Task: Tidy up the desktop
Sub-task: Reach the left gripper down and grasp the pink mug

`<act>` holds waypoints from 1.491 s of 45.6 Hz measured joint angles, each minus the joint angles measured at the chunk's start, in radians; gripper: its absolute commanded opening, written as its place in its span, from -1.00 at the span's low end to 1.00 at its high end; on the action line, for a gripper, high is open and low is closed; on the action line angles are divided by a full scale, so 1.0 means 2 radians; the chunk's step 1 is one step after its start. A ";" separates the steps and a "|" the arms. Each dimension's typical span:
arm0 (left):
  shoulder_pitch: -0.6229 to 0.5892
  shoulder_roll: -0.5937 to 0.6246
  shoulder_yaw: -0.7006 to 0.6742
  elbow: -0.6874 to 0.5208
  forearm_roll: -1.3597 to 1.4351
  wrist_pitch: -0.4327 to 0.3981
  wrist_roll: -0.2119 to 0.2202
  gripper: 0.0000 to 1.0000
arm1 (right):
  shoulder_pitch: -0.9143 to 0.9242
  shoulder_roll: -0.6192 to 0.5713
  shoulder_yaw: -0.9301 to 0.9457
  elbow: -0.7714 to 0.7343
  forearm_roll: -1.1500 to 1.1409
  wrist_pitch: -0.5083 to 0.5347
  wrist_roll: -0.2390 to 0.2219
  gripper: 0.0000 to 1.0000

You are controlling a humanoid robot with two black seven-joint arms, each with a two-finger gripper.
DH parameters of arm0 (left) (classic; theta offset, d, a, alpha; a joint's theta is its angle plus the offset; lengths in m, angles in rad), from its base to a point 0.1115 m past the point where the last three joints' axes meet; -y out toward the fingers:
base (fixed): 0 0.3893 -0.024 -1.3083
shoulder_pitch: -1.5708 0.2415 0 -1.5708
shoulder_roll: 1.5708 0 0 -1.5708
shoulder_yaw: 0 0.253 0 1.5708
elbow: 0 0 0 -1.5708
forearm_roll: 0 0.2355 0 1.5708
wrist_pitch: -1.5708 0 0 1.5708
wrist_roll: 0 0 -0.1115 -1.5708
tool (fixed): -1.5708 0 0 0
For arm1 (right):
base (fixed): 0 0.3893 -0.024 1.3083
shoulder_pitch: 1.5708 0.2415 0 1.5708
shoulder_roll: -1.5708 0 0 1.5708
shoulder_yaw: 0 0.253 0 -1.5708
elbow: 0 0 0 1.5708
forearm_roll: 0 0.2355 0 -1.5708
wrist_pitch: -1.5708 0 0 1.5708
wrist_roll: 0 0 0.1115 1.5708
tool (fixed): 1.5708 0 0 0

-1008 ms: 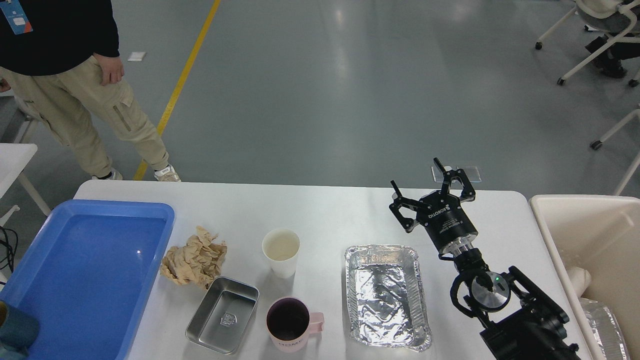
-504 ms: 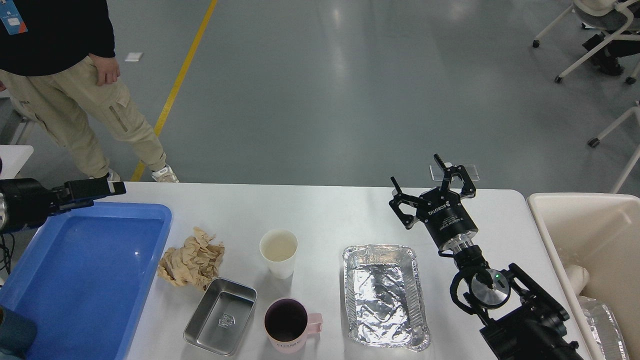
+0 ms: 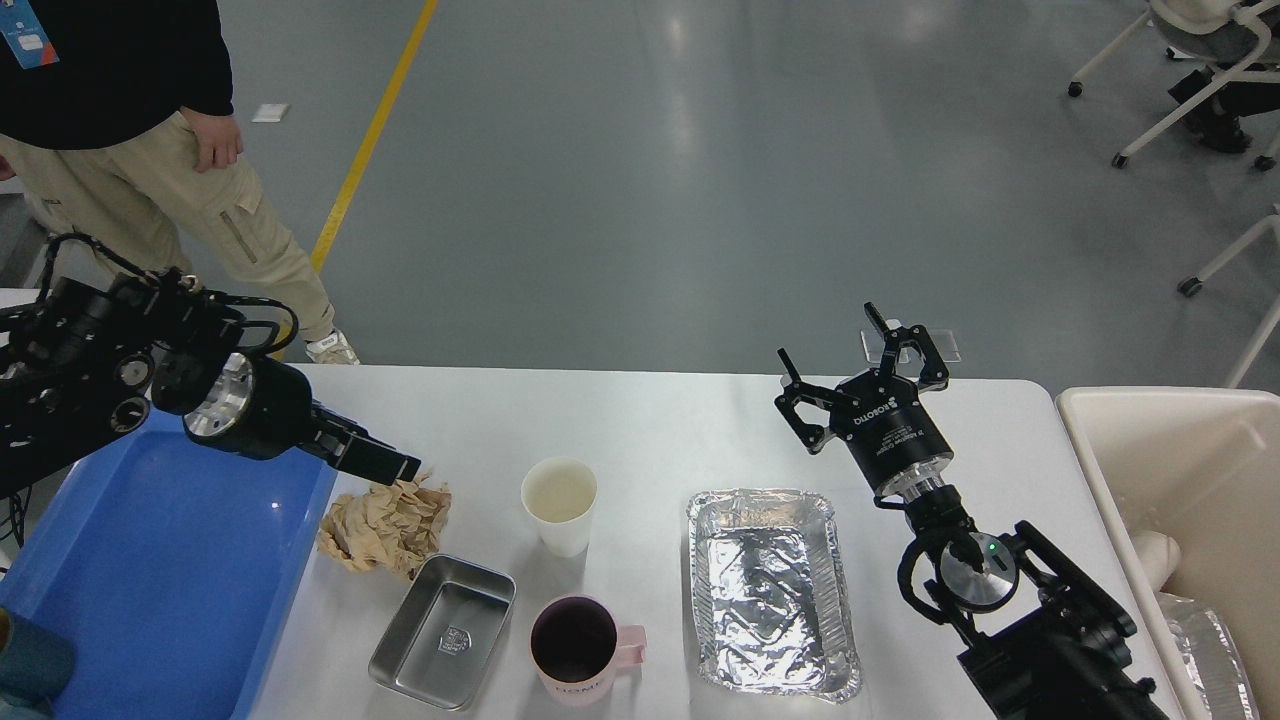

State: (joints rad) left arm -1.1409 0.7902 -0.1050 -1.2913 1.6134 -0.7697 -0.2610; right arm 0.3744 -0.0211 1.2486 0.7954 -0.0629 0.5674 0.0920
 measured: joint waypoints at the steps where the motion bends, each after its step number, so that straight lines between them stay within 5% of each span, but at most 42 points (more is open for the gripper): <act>1: -0.008 -0.008 0.007 0.000 0.000 -0.006 0.000 0.95 | 0.000 0.000 0.000 0.000 0.000 0.000 0.000 1.00; 17: -0.076 -0.132 0.106 -0.001 0.019 -0.035 -0.001 0.95 | -0.002 -0.001 -0.001 -0.001 -0.004 -0.006 0.000 1.00; 36: -0.077 -0.256 0.158 0.010 0.047 -0.034 -0.001 0.94 | -0.005 -0.004 -0.001 0.001 -0.004 -0.007 0.000 1.00; 68: -0.040 -0.284 0.160 0.076 0.088 -0.022 -0.001 0.94 | -0.005 -0.007 0.000 0.003 -0.004 -0.006 0.000 1.00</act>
State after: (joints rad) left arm -1.2209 0.2229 0.2151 -1.1390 1.7890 -0.8132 -0.2638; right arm 0.3640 -0.0342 1.2493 0.8009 -0.0706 0.5545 0.0920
